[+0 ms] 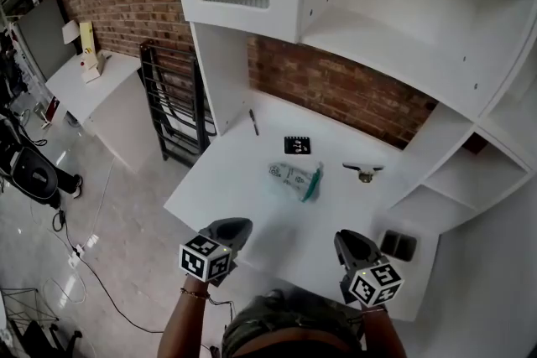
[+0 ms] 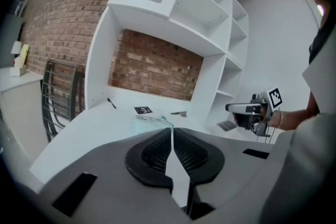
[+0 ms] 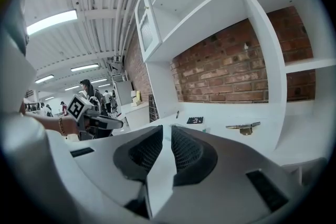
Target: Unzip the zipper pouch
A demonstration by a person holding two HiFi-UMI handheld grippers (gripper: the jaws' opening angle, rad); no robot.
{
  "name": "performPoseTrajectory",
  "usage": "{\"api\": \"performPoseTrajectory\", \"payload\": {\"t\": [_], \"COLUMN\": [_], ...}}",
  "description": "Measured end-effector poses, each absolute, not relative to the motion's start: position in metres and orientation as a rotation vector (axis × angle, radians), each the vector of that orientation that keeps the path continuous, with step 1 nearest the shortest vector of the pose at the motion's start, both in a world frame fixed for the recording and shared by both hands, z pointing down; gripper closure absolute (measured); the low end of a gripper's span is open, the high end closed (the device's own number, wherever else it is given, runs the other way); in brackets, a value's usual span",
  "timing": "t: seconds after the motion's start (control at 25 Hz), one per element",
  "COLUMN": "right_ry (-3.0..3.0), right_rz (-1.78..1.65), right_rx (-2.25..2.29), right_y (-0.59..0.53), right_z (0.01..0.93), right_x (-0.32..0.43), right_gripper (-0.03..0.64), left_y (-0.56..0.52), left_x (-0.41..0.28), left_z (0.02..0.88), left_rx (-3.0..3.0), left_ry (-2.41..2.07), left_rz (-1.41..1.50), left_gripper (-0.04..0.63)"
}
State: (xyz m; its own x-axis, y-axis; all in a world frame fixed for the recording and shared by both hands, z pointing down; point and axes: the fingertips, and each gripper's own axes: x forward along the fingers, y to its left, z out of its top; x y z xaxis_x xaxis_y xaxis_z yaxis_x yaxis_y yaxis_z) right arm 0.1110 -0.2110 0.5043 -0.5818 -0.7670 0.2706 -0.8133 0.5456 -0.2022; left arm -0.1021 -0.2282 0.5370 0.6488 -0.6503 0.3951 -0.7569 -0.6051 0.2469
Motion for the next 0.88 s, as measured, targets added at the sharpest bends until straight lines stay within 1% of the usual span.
{"api": "performPoseTrajectory", "payload": {"t": [0.08,0.36,0.48,0.68,0.88], "right_ry": [-2.638,-2.659,-2.671,-2.673,-2.686], "right_rz": [0.459,0.453,0.446,0.43,0.406], "right_rx": [1.338,1.286,1.277,1.247,1.228], "right_y": [-0.21,-0.208,-0.21,-0.21,-0.21], "right_z": [0.504,0.507,0.505,0.507,0.503], "right_x": [0.105,0.091,0.085,0.081,0.078], "right_gripper": [0.583,0.614,0.615,0.617,0.617], "left_y": [-0.217,-0.189,-0.181,-0.173,-0.174], "left_x": [-0.11,-0.123,-0.13,-0.131,-0.14], "left_z": [0.537,0.529,0.53,0.527,0.526], "left_rx": [2.491,2.505,2.497,2.473,2.442], "left_ry": [-1.156,-1.218,-1.261,-1.283,-1.402], "left_rz": [0.419,0.425,0.468,0.444,0.496], "left_gripper": [0.583,0.592,0.592,0.592,0.592]}}
